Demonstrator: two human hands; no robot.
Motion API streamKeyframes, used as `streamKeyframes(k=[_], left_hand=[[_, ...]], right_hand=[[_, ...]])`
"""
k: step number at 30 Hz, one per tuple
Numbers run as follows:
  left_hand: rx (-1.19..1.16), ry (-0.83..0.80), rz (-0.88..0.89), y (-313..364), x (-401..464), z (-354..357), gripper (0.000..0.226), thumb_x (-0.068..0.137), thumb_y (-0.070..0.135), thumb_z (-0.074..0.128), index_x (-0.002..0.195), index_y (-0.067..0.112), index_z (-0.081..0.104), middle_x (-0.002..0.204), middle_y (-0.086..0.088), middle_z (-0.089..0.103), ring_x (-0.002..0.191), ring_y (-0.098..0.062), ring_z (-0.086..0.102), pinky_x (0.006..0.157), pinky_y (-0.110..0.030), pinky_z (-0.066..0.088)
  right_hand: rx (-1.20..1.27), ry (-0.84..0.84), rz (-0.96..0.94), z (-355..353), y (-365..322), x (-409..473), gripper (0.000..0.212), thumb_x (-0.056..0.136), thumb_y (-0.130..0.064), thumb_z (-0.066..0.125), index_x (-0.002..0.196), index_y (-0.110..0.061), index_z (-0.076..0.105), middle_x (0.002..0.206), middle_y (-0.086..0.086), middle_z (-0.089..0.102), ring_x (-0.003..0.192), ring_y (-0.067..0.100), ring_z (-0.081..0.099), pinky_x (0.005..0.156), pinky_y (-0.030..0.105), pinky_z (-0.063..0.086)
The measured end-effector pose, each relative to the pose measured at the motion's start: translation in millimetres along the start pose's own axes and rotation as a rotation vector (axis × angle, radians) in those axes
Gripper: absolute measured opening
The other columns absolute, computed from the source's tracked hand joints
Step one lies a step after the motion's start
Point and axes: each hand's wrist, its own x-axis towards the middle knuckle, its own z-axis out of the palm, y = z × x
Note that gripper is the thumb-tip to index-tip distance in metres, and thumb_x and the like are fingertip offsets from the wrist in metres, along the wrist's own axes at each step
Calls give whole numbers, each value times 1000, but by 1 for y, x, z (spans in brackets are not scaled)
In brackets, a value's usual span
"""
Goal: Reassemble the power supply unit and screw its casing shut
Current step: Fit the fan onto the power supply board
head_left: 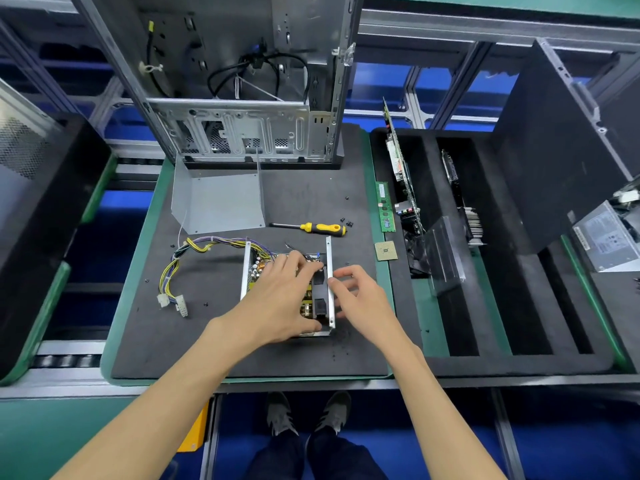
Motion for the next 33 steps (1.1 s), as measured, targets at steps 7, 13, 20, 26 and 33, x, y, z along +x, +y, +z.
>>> streamKeyframes(k=[7,13,20,26,33], left_hand=[[-274,57,24,-5,-3,-17,87,69,43,81,141,21,39,121,10,43,114,-11,36,99,-26,30],[-677,261,-128,-25,-10,-69,78,63,48,79,127,33,38,114,18,57,100,11,57,83,-4,40],[-871,365,-287,-28,-13,-69,78,73,29,86,136,27,41,117,18,58,105,-14,67,96,-32,53],[-892,357,-287,-33,-14,-59,67,78,11,80,126,37,40,112,19,65,87,0,69,71,-8,50],[-894,119,-178,-38,-20,-59,71,78,6,81,132,30,41,120,18,61,100,-11,70,86,-20,55]], right_hand=[[43,15,12,-1,-2,2,14,106,-34,48,101,-31,62,89,-4,68,71,6,69,69,33,62],[91,54,4,-3,-10,7,17,107,-30,46,105,-25,63,90,-2,70,64,0,66,57,19,51],[48,79,-11,0,-15,11,10,105,-31,49,106,-30,59,97,-2,69,80,10,70,80,45,61],[-14,77,-33,3,-18,12,11,102,-34,59,111,-30,58,90,-8,65,86,13,66,87,50,59],[-47,71,-42,4,-17,15,8,102,-31,57,110,-33,55,87,-10,65,82,11,64,85,42,57]])
